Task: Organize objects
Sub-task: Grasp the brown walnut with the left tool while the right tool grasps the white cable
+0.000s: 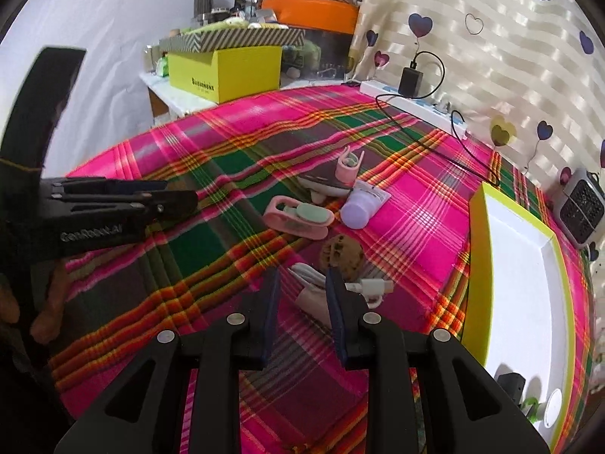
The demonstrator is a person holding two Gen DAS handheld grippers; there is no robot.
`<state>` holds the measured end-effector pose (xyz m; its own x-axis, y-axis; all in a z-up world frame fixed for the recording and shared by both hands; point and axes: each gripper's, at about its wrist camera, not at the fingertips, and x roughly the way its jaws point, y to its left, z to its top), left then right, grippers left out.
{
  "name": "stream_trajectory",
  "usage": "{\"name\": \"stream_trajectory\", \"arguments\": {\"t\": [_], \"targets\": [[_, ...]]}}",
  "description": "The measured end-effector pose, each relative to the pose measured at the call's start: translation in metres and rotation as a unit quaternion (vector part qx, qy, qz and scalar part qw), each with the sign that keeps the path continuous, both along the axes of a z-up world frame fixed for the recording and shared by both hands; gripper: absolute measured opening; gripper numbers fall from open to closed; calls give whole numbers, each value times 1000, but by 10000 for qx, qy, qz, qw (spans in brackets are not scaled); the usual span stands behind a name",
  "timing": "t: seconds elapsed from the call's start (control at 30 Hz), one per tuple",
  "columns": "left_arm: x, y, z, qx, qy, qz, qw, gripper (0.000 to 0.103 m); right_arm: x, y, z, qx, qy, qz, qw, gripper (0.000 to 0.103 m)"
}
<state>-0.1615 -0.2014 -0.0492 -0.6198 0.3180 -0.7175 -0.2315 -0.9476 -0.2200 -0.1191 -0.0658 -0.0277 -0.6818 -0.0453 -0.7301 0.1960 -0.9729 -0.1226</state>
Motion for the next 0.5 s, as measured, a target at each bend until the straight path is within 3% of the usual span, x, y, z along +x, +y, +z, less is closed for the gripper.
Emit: {"name": "stream_trajectory", "arguments": {"t": [0.2, 0.27, 0.37, 0.43, 0.5], "targets": [[0, 1, 0, -6, -10, -18, 10000, 41, -5, -5, 0, 436, 2, -28, 9990, 25], [0, 1, 0, -14, -8, -14, 10000, 41, -5, 3, 6, 176, 69, -100, 9998, 25], [0, 1, 0, 8, -12, -22, 10000, 41, -8, 34, 11, -547, 44, -748, 9957, 26], [0, 2, 1, 50, -17, -31, 10000, 41, -13, 52, 7, -836, -105, -1142, 9899, 26], [1, 2, 1, 82, -21, -38, 10000, 41, -17, 58, 3, -1145, -292, -1168, 9861, 26]]}}
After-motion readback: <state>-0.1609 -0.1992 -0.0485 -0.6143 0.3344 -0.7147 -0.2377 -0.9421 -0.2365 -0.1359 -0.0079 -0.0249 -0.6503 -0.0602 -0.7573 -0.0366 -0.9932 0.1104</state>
